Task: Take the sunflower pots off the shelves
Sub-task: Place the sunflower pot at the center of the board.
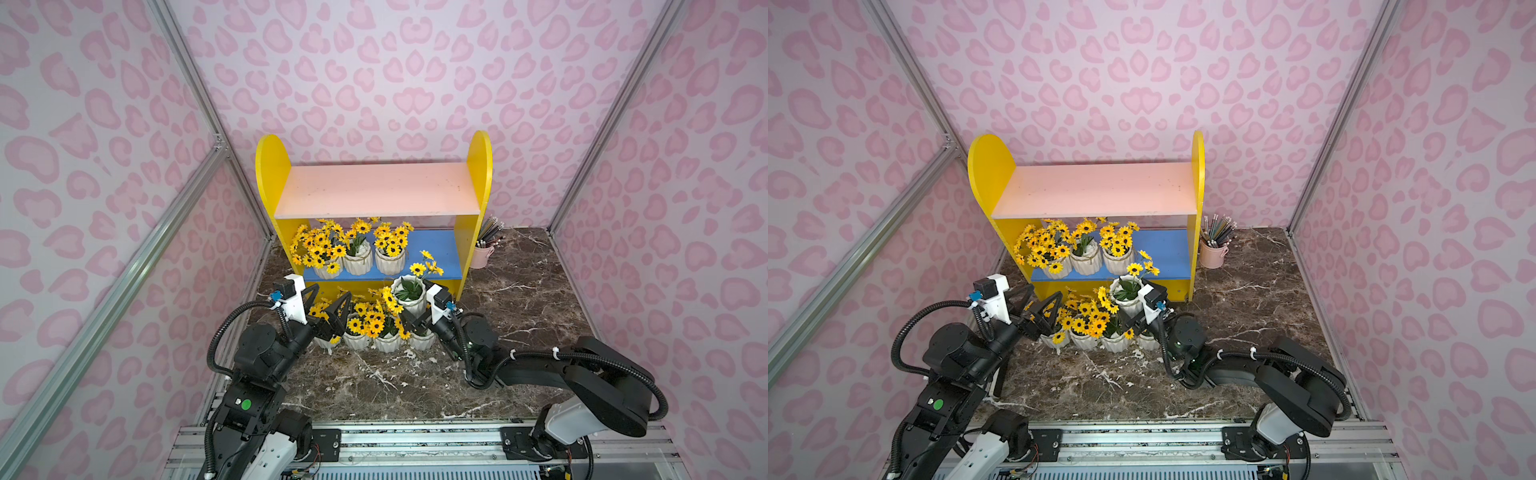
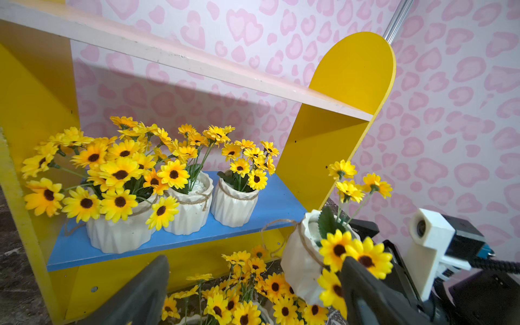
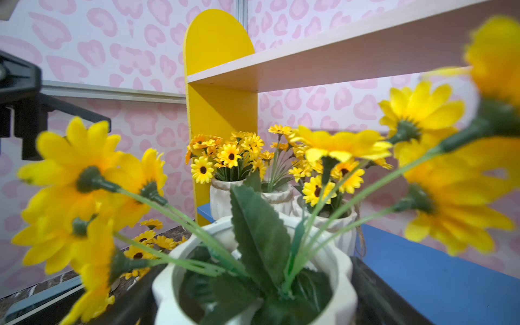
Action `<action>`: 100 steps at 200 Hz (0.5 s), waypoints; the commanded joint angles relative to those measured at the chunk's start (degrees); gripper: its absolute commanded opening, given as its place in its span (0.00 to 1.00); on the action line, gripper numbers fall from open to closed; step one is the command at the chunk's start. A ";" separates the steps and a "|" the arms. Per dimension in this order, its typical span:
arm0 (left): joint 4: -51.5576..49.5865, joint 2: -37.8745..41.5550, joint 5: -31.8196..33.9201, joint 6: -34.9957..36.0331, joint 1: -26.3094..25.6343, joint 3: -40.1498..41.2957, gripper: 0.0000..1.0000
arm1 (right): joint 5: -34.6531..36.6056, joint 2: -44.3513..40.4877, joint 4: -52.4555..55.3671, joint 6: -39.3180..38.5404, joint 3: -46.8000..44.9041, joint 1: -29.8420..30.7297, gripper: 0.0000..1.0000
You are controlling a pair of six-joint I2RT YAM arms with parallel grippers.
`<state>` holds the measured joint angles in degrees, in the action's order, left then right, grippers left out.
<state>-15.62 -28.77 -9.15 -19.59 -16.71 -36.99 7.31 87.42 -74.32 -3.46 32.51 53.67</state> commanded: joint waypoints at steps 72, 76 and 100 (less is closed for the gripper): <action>0.07 0.89 3.67 -1.08 0.01 -0.52 0.97 | -3.55 11.23 -10.46 2.48 4.52 11.11 0.00; 0.01 0.99 3.77 -0.98 0.01 -0.49 0.97 | -3.55 11.96 -11.09 2.50 4.64 11.52 0.00; -0.43 2.11 4.56 -0.54 0.01 0.09 0.97 | -3.88 16.63 -15.79 3.44 5.53 13.65 0.00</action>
<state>-15.66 -27.40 -5.96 -20.56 -16.71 -37.26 4.56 100.97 -79.29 -1.50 36.40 65.87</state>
